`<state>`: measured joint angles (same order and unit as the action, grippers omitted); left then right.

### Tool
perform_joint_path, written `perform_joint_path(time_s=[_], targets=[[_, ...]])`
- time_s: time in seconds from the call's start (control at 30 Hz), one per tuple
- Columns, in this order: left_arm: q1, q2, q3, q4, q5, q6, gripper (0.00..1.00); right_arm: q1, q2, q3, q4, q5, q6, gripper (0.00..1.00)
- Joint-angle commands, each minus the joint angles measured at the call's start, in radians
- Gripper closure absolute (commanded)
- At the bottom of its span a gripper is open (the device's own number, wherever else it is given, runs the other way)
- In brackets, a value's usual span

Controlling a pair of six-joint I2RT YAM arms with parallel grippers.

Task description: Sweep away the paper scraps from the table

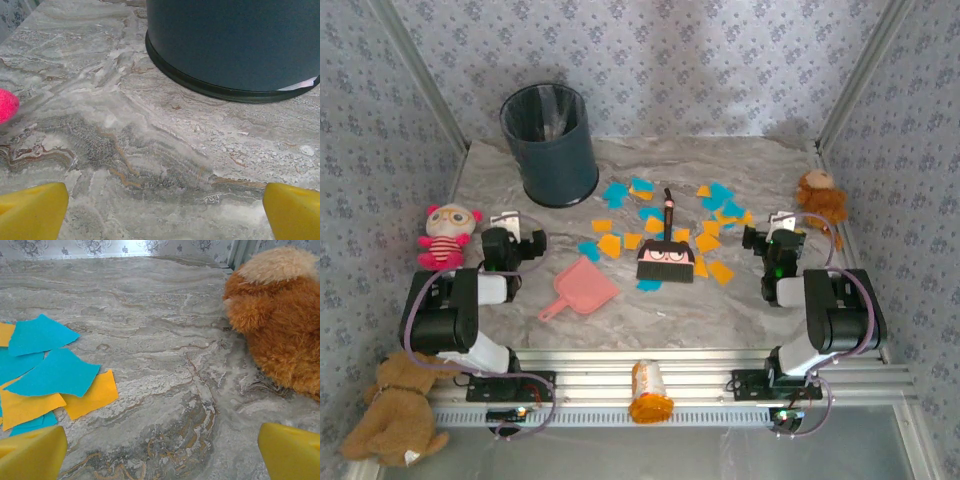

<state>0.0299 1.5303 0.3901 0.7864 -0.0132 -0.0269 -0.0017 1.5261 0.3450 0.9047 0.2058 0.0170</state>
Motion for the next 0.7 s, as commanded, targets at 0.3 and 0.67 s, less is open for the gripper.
perform_joint_path(time_s=[0.3, 0.67], targets=[[-0.006, 0.004, 0.025, 0.023, -0.004, 0.003, 0.00, 0.003, 0.009, 0.012, 0.000, 0.018, -0.012, 0.00], [-0.007, 0.001, 0.017, 0.035, -0.033, -0.008, 0.01, 0.003, 0.005, 0.009, 0.006, 0.019, -0.011, 0.00]])
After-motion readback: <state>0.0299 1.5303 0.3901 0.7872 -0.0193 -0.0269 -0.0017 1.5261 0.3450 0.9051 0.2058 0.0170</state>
